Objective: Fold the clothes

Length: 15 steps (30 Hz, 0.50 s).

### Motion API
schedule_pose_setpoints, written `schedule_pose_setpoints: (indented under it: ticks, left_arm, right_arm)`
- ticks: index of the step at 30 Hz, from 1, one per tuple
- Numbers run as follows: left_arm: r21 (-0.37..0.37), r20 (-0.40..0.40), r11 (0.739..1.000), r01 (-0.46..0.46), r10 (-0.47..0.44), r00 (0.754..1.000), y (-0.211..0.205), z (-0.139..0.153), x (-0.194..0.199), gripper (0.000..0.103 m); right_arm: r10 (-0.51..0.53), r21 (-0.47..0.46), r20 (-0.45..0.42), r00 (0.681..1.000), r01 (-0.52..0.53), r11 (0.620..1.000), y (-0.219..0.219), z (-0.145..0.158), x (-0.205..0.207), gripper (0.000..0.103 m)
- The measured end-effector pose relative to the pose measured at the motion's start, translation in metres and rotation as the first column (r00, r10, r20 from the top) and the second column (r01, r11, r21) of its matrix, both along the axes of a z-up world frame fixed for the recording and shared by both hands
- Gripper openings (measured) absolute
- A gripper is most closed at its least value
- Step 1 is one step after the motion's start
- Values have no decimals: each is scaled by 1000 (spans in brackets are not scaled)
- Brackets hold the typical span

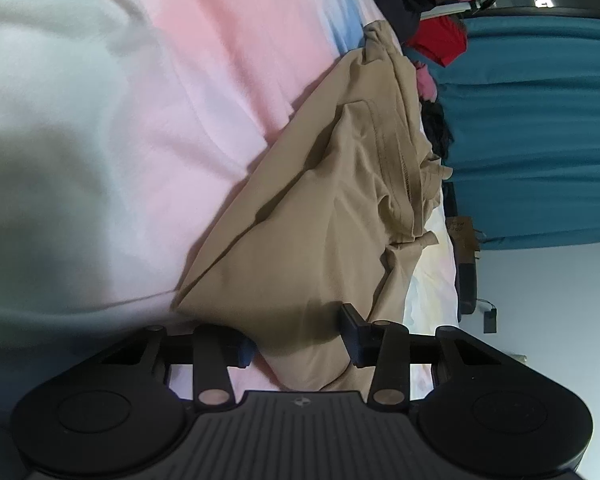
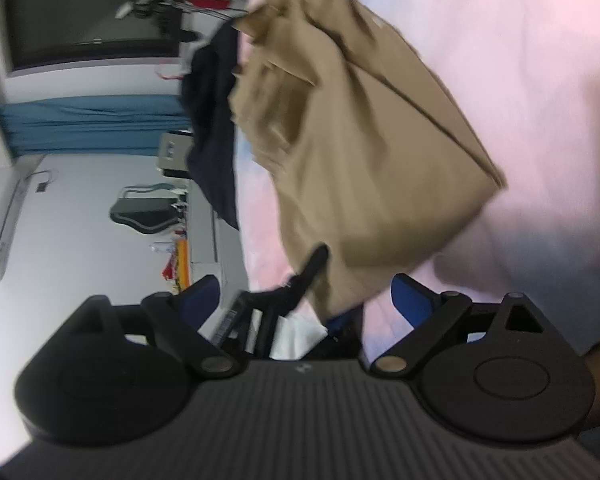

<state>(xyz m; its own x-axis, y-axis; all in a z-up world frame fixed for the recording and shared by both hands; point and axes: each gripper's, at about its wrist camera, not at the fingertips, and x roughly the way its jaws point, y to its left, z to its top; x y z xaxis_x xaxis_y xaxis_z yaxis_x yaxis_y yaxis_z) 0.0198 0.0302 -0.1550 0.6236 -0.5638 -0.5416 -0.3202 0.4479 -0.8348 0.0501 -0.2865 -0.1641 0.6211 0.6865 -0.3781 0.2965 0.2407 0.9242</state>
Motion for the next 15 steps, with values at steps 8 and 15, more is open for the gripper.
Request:
schedule_pose_setpoints:
  ticks: [8, 15]
  left_arm:
    - [-44, 221, 999, -2, 12, 975, 5, 27, -13, 38]
    - [-42, 75, 998, -45, 48, 996, 8, 0, -5, 39]
  right_arm:
    - [-166, -116, -47, 985, 159, 980, -7, -12, -6, 94]
    - [-186, -300, 44, 982, 191, 935, 2, 2, 2, 50]
